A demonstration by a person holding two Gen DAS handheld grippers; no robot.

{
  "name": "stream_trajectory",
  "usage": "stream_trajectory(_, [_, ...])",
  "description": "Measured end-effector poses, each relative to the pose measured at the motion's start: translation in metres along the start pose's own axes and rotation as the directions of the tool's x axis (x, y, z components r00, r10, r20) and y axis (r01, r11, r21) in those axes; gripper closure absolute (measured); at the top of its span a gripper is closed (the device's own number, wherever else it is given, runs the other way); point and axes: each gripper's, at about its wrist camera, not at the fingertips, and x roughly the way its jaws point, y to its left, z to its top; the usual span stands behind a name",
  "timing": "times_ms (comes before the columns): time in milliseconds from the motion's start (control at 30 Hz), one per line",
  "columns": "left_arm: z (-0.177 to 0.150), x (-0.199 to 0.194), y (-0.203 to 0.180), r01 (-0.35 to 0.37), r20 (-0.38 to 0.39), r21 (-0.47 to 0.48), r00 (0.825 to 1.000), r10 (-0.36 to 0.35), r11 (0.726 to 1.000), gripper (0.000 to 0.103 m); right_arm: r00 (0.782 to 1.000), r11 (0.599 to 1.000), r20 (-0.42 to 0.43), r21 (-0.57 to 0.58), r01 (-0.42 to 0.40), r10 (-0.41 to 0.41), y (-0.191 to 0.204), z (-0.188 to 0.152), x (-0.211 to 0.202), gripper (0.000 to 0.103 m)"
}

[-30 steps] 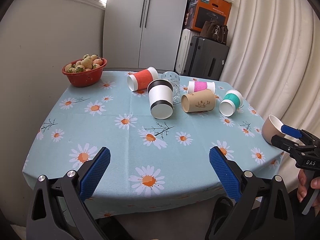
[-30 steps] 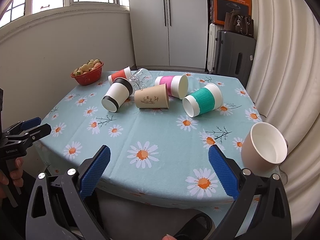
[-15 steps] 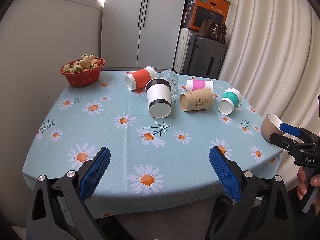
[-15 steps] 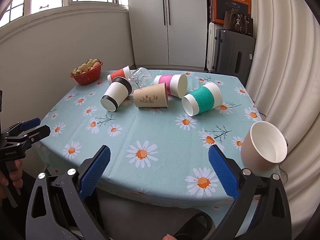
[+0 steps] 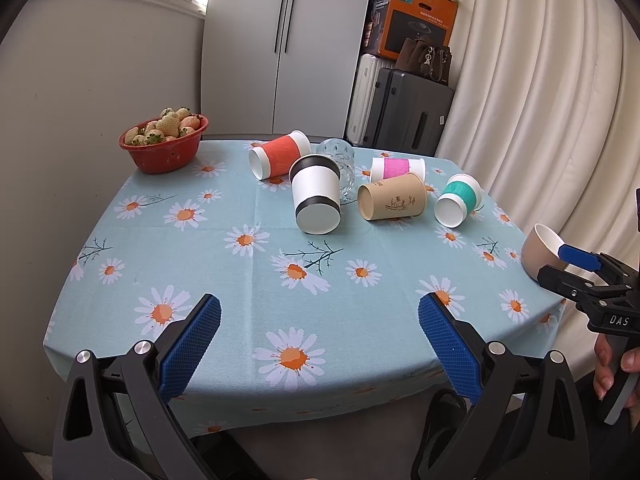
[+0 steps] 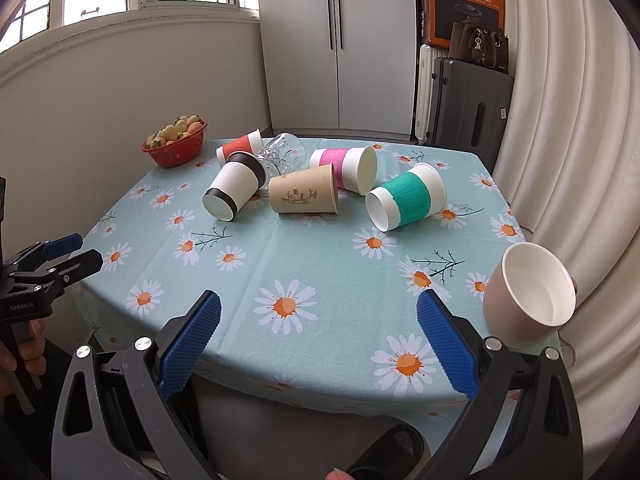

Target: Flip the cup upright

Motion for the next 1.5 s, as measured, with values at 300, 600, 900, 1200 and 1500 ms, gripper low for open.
stream_trajectory(300, [-0.002,0.001,-0.003,0.003,-0.005,0.005,1.000,-0.003,1.000,0.006,1.000,1.000,0.000,0.000,0.001,-0.001,0.000,0.000,0.000,0.006])
stream_trajectory(600, [-0.002,0.001,-0.003,0.005,-0.006,0.005,1.000,-0.005,1.000,0.006,1.000,1.000,0.001,0.002,-0.002,0.002,0.000,0.000,0.000,0.006])
stream_trajectory(900, [-0.001,0.002,-0.004,0.009,-0.007,0.007,1.000,-0.009,1.000,0.006,1.000,1.000,-0.002,0.002,-0.004,0.004,0.002,0.000,0.001,0.006])
stream_trajectory(1200, [0.003,0.006,-0.007,0.051,-0.025,0.025,0.998,-0.051,0.998,0.006,1.000,1.000,0.002,0.021,-0.009,0.009,-0.001,0.001,-0.001,0.006])
stream_trajectory(1500, [0.027,0.023,-0.013,0.112,-0.052,0.115,0.993,-0.106,0.987,0.006,1.000,1.000,0.009,0.025,-0.014,0.014,-0.007,0.010,0.001,0.006])
